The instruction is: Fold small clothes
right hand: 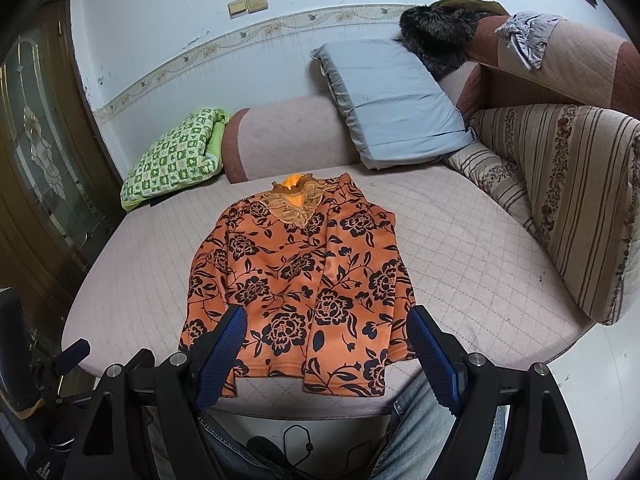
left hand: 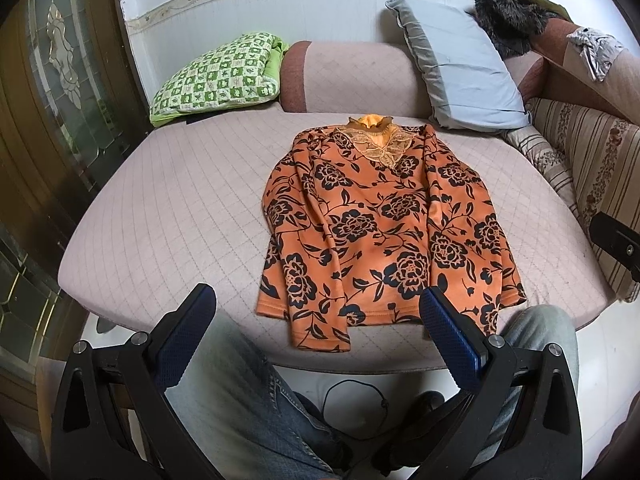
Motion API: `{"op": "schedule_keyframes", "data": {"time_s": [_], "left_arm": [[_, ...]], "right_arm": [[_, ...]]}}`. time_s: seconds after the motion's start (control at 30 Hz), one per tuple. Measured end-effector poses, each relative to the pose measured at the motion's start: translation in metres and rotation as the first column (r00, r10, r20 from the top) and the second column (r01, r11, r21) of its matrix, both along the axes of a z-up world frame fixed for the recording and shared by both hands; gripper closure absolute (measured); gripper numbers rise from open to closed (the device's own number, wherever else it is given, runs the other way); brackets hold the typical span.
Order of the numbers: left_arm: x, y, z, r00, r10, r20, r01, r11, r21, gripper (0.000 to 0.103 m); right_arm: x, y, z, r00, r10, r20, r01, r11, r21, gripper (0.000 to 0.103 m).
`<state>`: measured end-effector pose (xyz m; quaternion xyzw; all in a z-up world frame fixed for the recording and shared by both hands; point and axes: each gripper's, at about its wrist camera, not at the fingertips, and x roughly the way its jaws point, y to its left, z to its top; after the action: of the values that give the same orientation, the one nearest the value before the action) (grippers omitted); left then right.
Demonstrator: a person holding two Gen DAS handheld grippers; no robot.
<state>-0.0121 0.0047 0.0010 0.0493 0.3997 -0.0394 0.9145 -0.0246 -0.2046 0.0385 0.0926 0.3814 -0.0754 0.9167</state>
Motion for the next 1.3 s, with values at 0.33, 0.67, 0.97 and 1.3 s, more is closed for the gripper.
{"op": "schedule_keyframes", "data": {"time_s": [0.33,0.67,0.97,1.3], "left_arm": [[0.000,0.000,0.000,1.000,0.000,-0.002,0.000,1.000,0.001,0.001],[0.001,0.001,-0.003,1.000,0.001,-0.006,-0.001,1.000,0.004,0.001],[0.002,0.002,-0.007,1.000,0.000,-0.009,0.000,1.000,0.008,0.001],[0.005,-0.003,-0.015,1.000,0.001,-0.029,0.000,1.000,0.025,0.001]], "right_arm": [[0.001,-0.001,0.000,1.000,0.000,0.019,0.000,1.000,-0.009,0.022],[0.001,-0.001,-0.002,1.000,-0.001,0.032,0.002,1.000,-0.027,0.022],[0.002,-0.007,-0.007,0.997,-0.004,0.076,0.004,1.000,-0.008,0.022],[0.009,-0.011,-0.013,0.994,-0.004,0.108,0.009,0.999,-0.039,0.022]]}}
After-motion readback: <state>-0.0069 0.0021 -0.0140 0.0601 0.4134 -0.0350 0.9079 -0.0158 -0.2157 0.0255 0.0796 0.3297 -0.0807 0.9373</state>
